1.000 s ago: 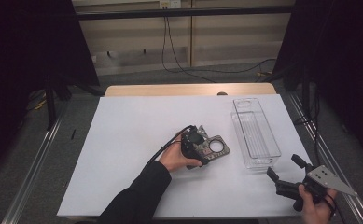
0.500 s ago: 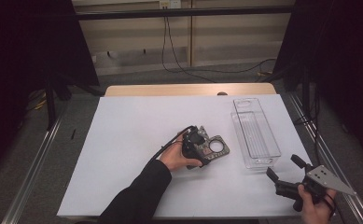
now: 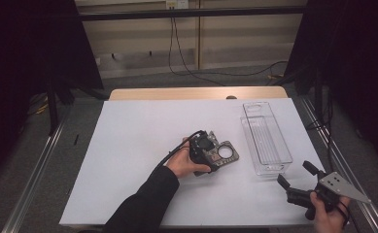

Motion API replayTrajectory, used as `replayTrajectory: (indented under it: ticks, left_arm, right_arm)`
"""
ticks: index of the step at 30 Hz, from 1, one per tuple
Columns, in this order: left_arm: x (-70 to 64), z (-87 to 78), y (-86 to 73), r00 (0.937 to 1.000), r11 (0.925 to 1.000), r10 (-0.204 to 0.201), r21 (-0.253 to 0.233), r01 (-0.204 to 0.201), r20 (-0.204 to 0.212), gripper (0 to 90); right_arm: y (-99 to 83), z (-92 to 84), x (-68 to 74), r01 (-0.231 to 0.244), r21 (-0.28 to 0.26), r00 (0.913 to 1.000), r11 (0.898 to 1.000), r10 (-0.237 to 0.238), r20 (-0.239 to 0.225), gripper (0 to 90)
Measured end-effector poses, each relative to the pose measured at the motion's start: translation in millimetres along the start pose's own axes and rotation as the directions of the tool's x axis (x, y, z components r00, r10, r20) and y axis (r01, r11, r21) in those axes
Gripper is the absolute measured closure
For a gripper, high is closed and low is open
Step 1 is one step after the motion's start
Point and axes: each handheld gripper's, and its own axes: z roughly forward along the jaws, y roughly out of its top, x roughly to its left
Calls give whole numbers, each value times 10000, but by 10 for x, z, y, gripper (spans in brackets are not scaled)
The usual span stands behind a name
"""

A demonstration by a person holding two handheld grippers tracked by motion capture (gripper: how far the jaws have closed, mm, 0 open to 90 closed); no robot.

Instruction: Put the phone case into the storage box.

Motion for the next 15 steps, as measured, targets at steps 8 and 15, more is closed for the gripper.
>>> replayTrajectory:
  ticks: [8, 15]
  left_arm:
    - [-2, 0, 27, 10000, 9997, -28, 223, 28, 1, 116]
    - [-11, -4, 35, 10000, 9996, -75, 268, 77, -53, 122]
  right_arm:
    - [-1, 0, 0, -36, 15, 10000, 10000, 36, 13, 0]
    - [-1, -6, -5, -44, 4, 10000, 10000, 44, 6, 0]
